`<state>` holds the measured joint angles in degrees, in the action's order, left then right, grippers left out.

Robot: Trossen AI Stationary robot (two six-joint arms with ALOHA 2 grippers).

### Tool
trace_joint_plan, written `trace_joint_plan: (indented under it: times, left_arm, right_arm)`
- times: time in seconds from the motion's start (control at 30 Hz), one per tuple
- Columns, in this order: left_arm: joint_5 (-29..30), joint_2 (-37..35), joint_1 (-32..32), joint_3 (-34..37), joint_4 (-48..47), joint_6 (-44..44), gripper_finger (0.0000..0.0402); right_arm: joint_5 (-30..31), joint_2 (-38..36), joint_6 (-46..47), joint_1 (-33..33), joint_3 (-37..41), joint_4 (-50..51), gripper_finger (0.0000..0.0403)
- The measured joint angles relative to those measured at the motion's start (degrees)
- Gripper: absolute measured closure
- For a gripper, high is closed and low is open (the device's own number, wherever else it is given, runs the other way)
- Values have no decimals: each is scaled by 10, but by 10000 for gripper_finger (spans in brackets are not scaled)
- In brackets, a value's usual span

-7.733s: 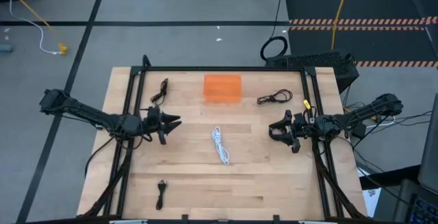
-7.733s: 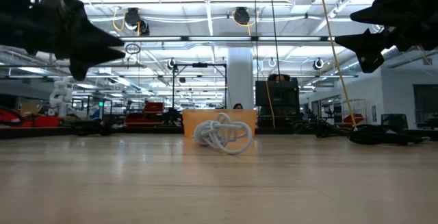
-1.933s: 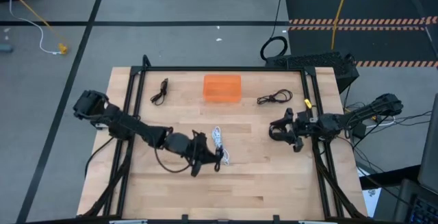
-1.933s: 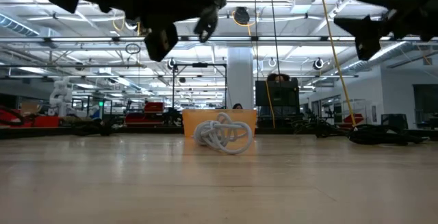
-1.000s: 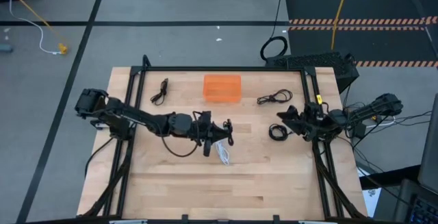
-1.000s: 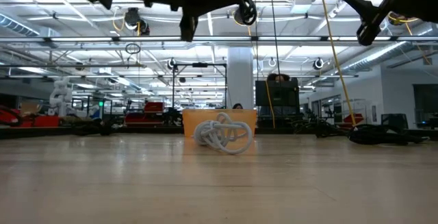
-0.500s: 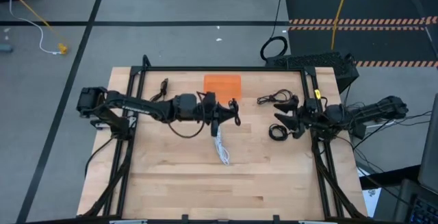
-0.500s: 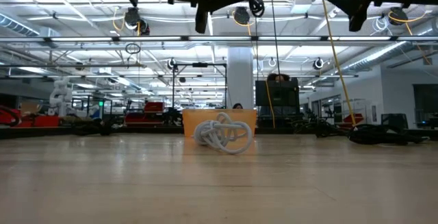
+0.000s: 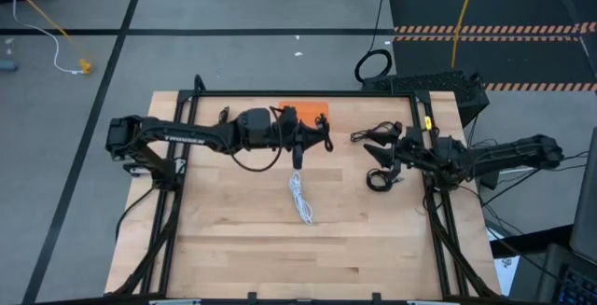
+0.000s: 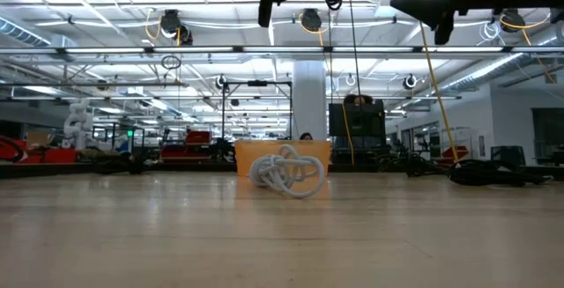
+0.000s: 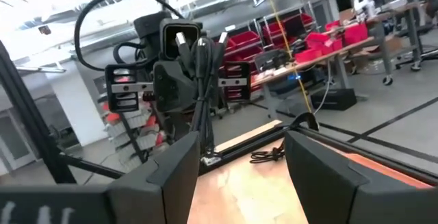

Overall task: Pick and place USB-C Cables
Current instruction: Put the black charger cable into the orange bin

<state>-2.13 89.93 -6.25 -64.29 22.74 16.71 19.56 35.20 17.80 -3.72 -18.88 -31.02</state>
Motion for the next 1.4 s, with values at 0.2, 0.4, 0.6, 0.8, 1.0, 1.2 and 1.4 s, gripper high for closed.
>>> trace_joint_plan:
  times: [0.2, 0.4, 0.6, 0.8, 1.0, 1.2, 1.4]
  left_arm:
    - [1, 3, -6, -10, -16, -1, 371]
    - [0, 18, -5, -10, 9, 3, 371]
    - [0, 31, -5, -10, 9, 16, 371]
    - [0, 32, -5, -10, 15, 17, 371]
    - [0, 32, -5, -10, 20, 14, 371]
    - [0, 32, -5, -10, 19, 14, 371]
    - [2, 32, -5, -10, 18, 14, 371]
  right_arm:
    - [-19, 47, 13, 24, -31, 0, 199]
    - [-81, 124, 38, 50, -68, -2, 200]
    - [-127, 192, 38, 65, -108, -4, 200]
    - [-139, 223, 39, 77, -117, -16, 200]
    - [-179, 274, 57, 82, -117, -88, 200]
    - [-182, 311, 56, 88, -117, -125, 209]
    - [-182, 318, 53, 98, -117, -145, 299]
